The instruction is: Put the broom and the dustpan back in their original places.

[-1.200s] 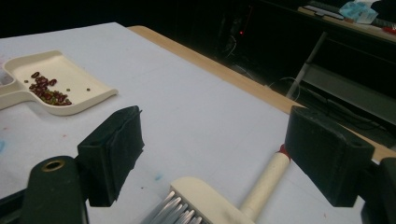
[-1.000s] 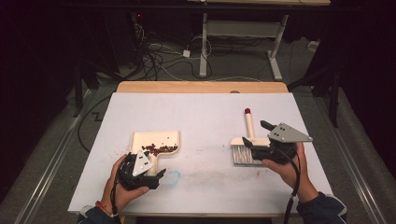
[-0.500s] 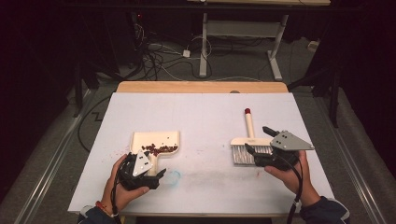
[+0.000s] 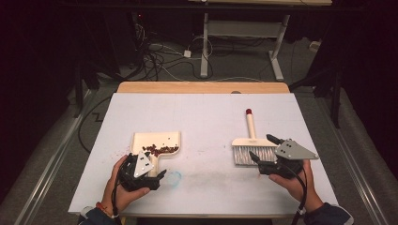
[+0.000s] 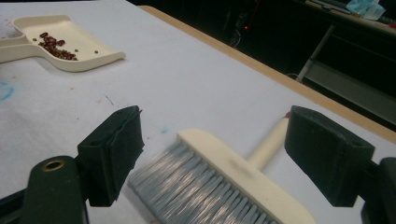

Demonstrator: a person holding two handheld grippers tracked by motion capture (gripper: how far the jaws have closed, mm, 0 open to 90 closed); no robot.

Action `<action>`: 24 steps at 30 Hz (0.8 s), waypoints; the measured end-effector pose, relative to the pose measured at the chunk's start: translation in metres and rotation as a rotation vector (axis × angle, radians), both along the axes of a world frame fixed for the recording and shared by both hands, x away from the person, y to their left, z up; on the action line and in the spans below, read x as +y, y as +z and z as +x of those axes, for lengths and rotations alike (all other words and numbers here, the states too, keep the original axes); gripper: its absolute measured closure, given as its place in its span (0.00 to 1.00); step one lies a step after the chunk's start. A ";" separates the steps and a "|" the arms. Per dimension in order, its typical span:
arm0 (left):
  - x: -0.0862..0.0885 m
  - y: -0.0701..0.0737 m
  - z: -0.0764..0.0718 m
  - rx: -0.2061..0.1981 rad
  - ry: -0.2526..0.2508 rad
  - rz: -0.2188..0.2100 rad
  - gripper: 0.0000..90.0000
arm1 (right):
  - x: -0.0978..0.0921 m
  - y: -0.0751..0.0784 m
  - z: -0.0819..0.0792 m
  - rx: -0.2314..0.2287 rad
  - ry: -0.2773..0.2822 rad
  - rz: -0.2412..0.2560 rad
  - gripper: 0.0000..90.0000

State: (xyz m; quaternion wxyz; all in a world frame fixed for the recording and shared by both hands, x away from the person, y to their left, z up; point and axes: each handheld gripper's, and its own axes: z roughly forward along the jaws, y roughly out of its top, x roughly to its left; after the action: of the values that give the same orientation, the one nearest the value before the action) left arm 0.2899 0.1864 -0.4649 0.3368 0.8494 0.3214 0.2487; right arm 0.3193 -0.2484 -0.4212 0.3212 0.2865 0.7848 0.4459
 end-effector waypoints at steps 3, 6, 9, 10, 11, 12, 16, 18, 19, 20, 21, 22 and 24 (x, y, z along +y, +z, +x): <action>0.000 0.000 0.000 0.000 0.000 -0.002 0.21 | -0.003 -0.004 -0.003 -0.007 0.000 -0.006 0.22; 0.000 0.000 0.000 0.000 0.000 -0.004 0.21 | -0.005 -0.007 -0.006 -0.003 -0.005 -0.012 0.22; 0.000 0.000 0.000 0.000 0.002 -0.004 0.21 | -0.008 -0.010 -0.008 0.008 -0.006 -0.009 0.22; 0.001 0.000 0.000 0.000 -0.001 -0.001 0.21 | -0.009 -0.011 -0.009 0.012 -0.007 -0.009 0.22; 0.001 0.000 0.000 -0.001 0.000 0.000 0.21 | -0.009 -0.012 -0.010 0.016 -0.008 -0.011 0.22; 0.001 0.000 0.000 0.000 0.000 -0.001 0.21 | -0.010 -0.013 -0.011 0.015 -0.008 -0.017 0.22; 0.001 -0.001 0.000 0.001 0.000 0.003 0.21 | -0.016 -0.017 -0.015 0.014 -0.026 -0.014 0.22; 0.001 -0.002 0.000 -0.001 -0.002 0.008 0.21 | -0.020 -0.019 -0.017 0.007 -0.035 -0.026 0.22; 0.001 -0.002 0.001 -0.001 -0.002 0.013 0.21 | -0.021 -0.020 -0.017 0.009 -0.040 -0.027 0.22; 0.001 -0.002 0.001 -0.001 -0.002 0.014 0.21 | -0.023 -0.021 -0.018 0.016 -0.041 -0.019 0.22; 0.001 -0.003 0.001 -0.002 -0.001 0.011 0.21 | -0.025 -0.023 -0.018 0.024 -0.044 -0.014 0.22; 0.001 -0.003 0.002 -0.004 0.002 0.016 0.21 | -0.027 -0.024 -0.019 0.034 -0.047 -0.012 0.22; 0.000 -0.003 0.002 -0.005 -0.001 0.018 0.21 | -0.029 -0.027 -0.019 0.044 -0.049 -0.013 0.22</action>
State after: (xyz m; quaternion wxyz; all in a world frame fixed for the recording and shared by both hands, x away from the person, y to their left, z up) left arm 0.2921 0.1869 -0.4676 0.3300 0.8519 0.3179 0.2536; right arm 0.2998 -0.2776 -0.4486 0.3164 0.3132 0.7873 0.4265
